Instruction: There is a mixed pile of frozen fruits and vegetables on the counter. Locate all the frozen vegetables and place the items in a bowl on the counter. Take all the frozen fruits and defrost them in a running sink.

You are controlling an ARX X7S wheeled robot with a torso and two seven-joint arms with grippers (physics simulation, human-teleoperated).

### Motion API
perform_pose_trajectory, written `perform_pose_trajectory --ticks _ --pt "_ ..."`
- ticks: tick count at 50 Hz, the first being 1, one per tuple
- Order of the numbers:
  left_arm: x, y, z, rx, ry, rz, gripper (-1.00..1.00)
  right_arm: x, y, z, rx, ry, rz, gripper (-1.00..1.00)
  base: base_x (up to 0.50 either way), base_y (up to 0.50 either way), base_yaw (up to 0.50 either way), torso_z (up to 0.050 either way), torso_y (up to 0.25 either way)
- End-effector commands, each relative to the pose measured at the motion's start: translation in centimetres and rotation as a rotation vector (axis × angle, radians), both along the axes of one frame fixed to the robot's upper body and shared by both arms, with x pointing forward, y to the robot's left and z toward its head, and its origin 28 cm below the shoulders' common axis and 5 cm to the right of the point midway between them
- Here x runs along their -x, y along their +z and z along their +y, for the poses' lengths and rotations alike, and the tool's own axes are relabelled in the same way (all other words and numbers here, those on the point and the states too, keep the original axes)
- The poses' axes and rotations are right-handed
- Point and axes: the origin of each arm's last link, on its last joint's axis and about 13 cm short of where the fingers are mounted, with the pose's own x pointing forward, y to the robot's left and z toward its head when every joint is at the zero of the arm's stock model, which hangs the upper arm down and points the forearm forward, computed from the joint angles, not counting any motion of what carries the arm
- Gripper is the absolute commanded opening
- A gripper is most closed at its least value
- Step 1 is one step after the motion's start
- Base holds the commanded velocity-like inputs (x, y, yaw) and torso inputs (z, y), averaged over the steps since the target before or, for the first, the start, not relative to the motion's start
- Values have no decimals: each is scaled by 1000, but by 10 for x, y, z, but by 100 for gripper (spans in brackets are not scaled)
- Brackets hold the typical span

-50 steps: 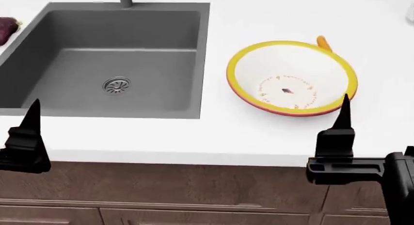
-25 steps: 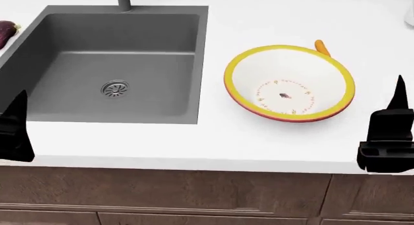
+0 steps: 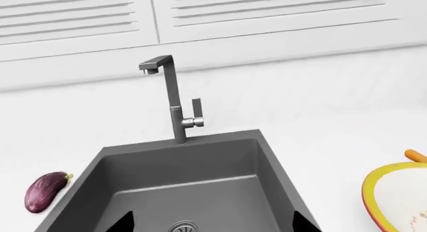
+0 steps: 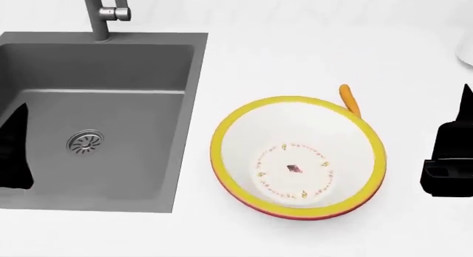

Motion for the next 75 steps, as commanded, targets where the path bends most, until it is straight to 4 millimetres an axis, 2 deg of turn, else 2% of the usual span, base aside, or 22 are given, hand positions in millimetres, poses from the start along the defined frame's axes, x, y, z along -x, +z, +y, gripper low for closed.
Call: perform_pose_trajectory --ticks 1,6,14,26,41,44,45,46,50,52,56,59,60,64,66,71,75 --pt "6 1 4 36 -21 -25 100 -1 -2 -2 -59 71 5 100 500 0 0 0 0" --pt "13 3 5 27 -39 -29 100 -3 -6 -1 -84 69 28 100 500 -52 0 0 0" --pt "11 -1 4 32 -40 -11 100 4 -7 3 -38 92 27 100 500 -224 0 0 1" --pt "11 -3 4 34 -40 -4 100 5 -12 3 -76 103 43 100 500 -96 0 0 2" --pt "18 -2 6 34 -50 6 100 -1 -7 10 -114 137 95 100 432 -78 0 0 3" --pt "19 -1 6 17 -54 12 100 -13 3 12 -54 130 192 100 0 0 0 0 0" --pt "20 -1 6 18 -52 12 100 -14 3 13 -48 153 208 100 0 0 0 0 0" --pt "20 -1 6 20 -47 12 100 -19 -1 17 -43 180 302 100 0 0 0 0 0" --pt "24 -4 7 17 -51 16 100 -34 4 22 -116 221 335 100 0 0 0 0 0" --pt "22 -4 6 35 -50 26 100 -41 1 26 -121 312 441 100 0 0 0 0 0" --pt "21 -4 8 36 -45 34 100 -50 5 30 -183 280 480 100 0 0 0 0 0" --pt "22 -5 9 52 -44 38 100 -52 8 34 -246 287 589 100 0 0 0 0 0" --pt "22 -6 8 51 -48 36 100 -55 12 35 -190 295 577 100 0 0 0 0 0" --pt "23 -9 8 55 -55 45 100 -67 15 38 -277 279 611 100 0 0 0 0 0" --pt "22 -9 9 47 -58 48 100 -72 10 39 -256 295 687 100 0 0 0 0 0" --pt "24 -4 11 67 -65 57 100 -90 3 41 -243 265 729 100 0 0 0 0 0" --pt "29 -10 13 76 -78 73 100 -105 0 33 -241 221 720 100 0 0 0 0 0"
